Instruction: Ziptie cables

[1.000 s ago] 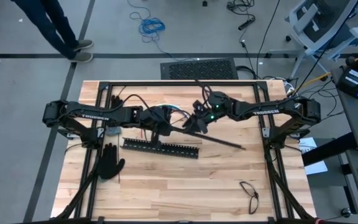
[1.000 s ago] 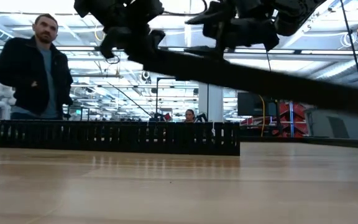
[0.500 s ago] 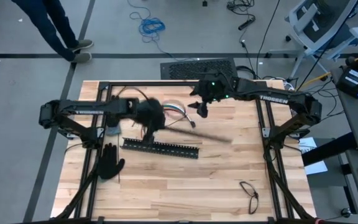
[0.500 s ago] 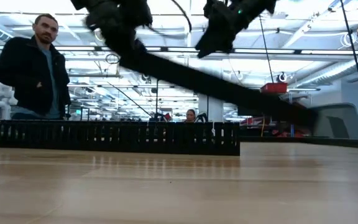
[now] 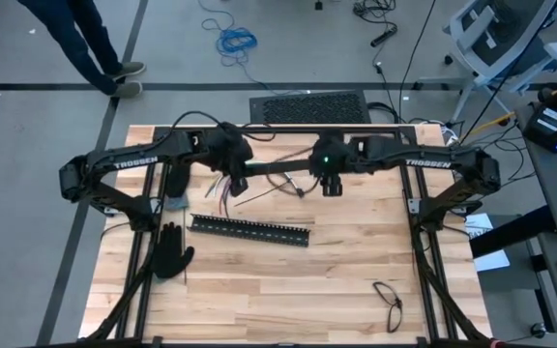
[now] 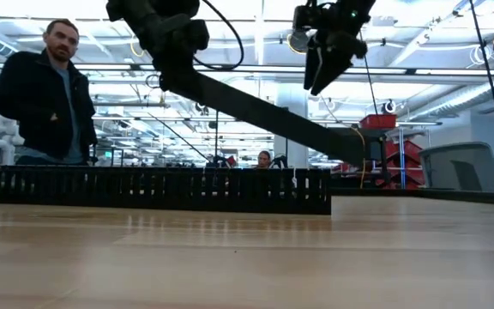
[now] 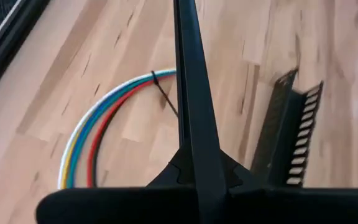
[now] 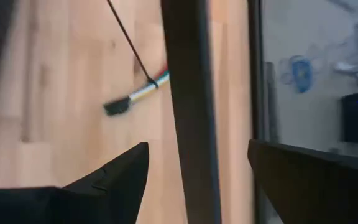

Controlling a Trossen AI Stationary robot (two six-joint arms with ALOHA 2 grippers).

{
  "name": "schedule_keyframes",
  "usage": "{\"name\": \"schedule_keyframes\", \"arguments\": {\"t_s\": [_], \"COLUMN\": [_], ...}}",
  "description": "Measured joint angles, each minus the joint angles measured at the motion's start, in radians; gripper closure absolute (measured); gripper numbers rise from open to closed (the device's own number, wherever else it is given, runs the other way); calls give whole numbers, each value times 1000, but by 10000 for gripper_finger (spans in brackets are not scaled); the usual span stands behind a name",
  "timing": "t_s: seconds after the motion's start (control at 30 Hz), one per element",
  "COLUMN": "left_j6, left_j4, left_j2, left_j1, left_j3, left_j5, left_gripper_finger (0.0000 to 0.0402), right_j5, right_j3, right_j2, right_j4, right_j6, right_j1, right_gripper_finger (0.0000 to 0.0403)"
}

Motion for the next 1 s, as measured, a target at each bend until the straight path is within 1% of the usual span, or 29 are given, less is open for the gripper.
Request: {"name": "schedule_keyframes", "arguments": {"t_s": [0.1,0.17,0.23,0.3,0.4,0.57,0.7,0.87,1.0], "left_j6": [-83,-155,-241,-327,-427,-542,-615,-644,-673], "left_j4": [0,3,20,47,79,139,198,202,195], "left_j2": [0,0,0,0,-2,-11,-11,-11,-11], "left_j1": [8,13,22,26,36,64,97,109,108], "left_j3": [0,0,0,0,0,0,0,0,0], "left_j5": [18,49,109,176,250,277,352,382,423], "left_gripper_finger": [399,399,399,399,399,399,399,399,399], "right_j5": [87,118,133,143,145,137,166,236,244], "right_j3": [-34,-62,-87,-111,-126,-126,-126,-126,-126], "right_j2": [3,3,3,3,3,3,13,35,47], "right_j4": [32,77,122,165,168,181,181,228,223], "right_j6": [-28,-26,-22,14,79,165,134,109,113], "right_j1": [30,40,39,35,34,49,56,52,53], "right_gripper_finger": [122,115,108,102,96,89,85,85,85]}}
